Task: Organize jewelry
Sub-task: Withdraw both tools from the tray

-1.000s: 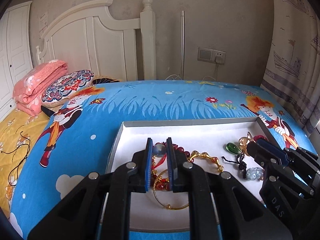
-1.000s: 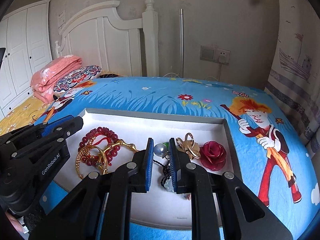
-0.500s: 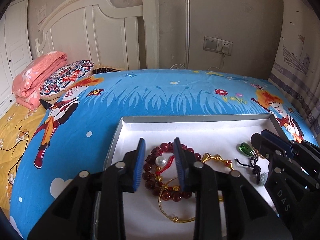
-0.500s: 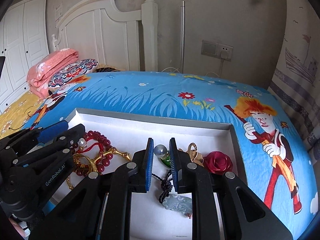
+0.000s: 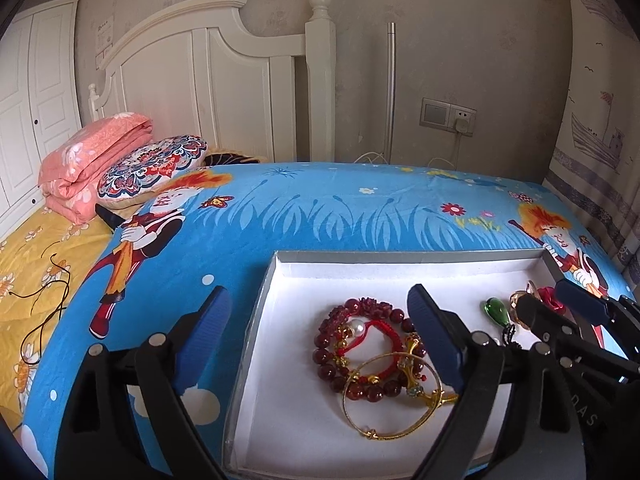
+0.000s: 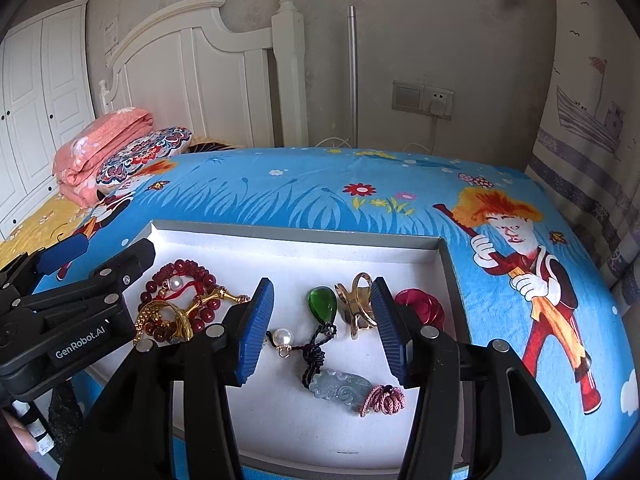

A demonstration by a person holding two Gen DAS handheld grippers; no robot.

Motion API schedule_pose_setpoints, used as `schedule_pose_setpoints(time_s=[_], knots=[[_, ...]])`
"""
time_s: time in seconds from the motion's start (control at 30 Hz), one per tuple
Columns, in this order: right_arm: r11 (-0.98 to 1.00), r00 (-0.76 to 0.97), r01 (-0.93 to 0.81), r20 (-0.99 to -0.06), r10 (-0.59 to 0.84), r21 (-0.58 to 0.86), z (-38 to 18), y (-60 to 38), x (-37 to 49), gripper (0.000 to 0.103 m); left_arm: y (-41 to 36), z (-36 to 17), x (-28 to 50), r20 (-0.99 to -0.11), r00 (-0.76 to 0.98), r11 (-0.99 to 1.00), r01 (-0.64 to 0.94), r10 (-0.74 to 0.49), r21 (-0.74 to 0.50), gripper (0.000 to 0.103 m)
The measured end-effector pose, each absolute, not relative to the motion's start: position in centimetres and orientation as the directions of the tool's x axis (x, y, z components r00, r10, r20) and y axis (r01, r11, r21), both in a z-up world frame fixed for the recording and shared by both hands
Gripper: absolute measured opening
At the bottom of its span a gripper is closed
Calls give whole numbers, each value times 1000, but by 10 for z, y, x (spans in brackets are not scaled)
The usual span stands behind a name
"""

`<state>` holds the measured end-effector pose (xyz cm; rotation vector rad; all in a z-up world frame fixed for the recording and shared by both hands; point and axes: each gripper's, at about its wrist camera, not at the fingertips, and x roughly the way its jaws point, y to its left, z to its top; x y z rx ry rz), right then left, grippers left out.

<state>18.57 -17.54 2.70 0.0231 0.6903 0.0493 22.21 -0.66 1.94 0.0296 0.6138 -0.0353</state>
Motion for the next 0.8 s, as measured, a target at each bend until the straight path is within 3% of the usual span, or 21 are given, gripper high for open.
schedule_pose_setpoints(time_s=[0.17,0.5,0.8], knots=[[999,764,-29,-644,43,33,23,-177,184,53,-11,15,220,-582,812,998,49,-26,25,87],[999,764,26,-645,-1,30,33,-188,166,84,-10,19,204,-579,813,996,84,-53,25,98],[996,771,92,-633,-75,-6,55,-195,128,84,-16,32,160,-568,820,995,96,-64,28,98]])
